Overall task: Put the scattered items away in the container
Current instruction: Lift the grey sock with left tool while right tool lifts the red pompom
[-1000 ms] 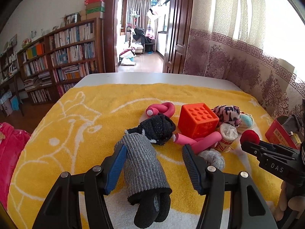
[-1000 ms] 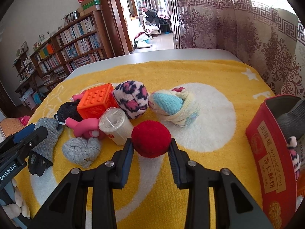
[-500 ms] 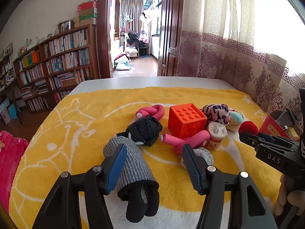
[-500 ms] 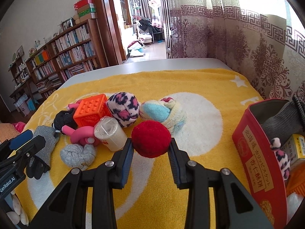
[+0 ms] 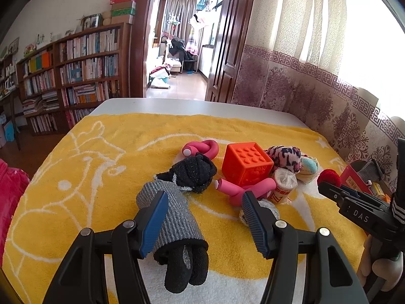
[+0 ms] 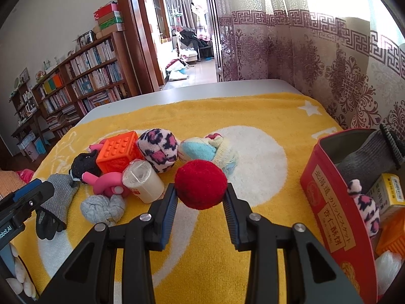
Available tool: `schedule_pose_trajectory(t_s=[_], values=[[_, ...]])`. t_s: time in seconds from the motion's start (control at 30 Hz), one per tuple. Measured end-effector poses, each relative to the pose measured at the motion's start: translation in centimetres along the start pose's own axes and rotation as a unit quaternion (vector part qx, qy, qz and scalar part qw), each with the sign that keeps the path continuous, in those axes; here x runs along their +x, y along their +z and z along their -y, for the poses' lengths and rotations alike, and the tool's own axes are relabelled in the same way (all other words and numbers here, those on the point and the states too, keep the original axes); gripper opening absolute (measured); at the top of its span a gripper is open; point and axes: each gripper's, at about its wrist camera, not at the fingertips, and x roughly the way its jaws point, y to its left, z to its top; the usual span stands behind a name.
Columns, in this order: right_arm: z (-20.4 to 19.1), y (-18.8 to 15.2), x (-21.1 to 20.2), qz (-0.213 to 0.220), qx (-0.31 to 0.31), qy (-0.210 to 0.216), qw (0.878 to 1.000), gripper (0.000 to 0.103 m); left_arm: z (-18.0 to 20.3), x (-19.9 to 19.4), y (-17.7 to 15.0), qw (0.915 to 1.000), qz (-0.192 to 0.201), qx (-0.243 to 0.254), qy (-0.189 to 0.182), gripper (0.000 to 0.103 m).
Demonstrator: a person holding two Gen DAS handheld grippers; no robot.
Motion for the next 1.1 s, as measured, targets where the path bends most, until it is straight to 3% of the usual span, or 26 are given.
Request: schedule_pose_trajectory(t_s=[0.23,0.33,0.6,0.7,0.77,1.1], values=[[-0.1,-0.1,-0.2,0.000,-0.002,0.008,1.000,0.040,-0.3,1.7,-0.4,0.9990,-0.020,0.007,0.039,0.063],[-0.1,-0.2,-0.2,-0.002,-0.001,0.011,1.000,0.040,-1.4,2.3,-0.5,0.9979,-0.036,-0.012,0.052,0.066],[-0.2,-0.3,-0.3,-0.003,-0.003,0.016,1.000,0.040,-4.3,5.3,-0.9,0.9907,-0.105,-0.082,0.028,0.069],[-0.3,-0.3,-0.4,-0.001,-0.003,0.016,1.000,0.040,-4.6,5.0,-1.0,0.9911,-0.097,-0.091,0.006,0.067],[-0.3,-0.3,-0.5,0.000,-0.003,0.015,1.000,0.040,-4.4,4.4,-0.8,0.9922,-0.085,-0.090,-0.008,0.052],[0.1,-0.1,-0.6,0.006,0.005,0.013,1.000,0.040,-2.1,2.2,-0.1,0.9970,-0.044,-0.048,-0.041,0.050]])
